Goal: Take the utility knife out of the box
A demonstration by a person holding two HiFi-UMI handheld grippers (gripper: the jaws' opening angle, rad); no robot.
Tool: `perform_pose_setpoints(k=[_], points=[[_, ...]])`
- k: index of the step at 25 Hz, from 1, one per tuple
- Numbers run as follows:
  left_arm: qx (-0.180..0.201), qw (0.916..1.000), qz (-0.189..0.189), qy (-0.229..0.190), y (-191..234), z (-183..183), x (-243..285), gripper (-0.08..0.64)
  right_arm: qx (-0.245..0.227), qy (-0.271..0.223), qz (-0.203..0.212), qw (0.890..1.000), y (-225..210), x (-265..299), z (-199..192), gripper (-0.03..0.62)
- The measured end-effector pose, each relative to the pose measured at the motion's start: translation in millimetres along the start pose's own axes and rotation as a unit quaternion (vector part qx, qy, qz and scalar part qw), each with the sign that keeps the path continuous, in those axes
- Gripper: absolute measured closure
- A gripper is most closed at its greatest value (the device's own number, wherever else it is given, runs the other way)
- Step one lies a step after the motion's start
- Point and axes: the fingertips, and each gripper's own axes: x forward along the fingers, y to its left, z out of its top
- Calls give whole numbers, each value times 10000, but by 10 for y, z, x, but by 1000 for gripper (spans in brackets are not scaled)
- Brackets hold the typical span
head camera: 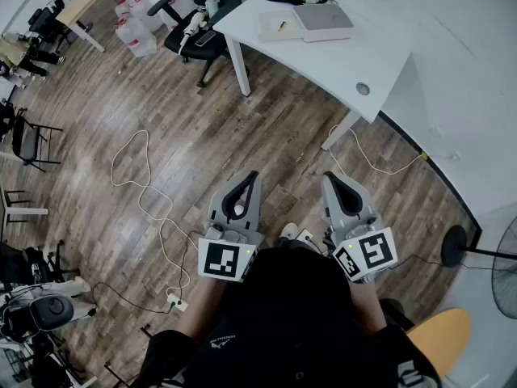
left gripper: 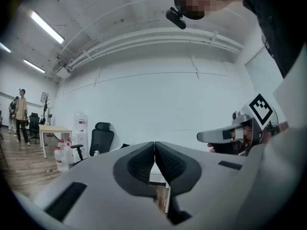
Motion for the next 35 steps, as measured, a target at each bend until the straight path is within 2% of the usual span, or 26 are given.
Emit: perform_pose_setpoints(k=[3,6,14,21,24,26,32,35], points=[[146,9994,192,258,67,-121,-156,554,5,-44,47,10000,57,-120,20,589],[128,9996,226,86,-21,-97,-216,554,7,-49,109,9999,52,-211,13,589],[200,9987,453,133,-79,-123,-311,554,11,-54,295,9995,61,-271,19,589],[161,9989,429,-118,-192,-21,-235,554,139,-74,317,9994,-1,-297,48,589],[210,9988,430,112,-184,-75,-240,554,153,21,312,9994,-16,-288,0,589],[149,9989,428,90,-171,-75,-217,554,181,65,275,9994,-33,-268,-32,589],[7,9993,361,-26,4,-141,-25,554,375,70,133,9992,-158,-39,-95,589],[-11,9995,311,-107,152,-128,143,554,305,79,95,9995,-215,163,-78,589]])
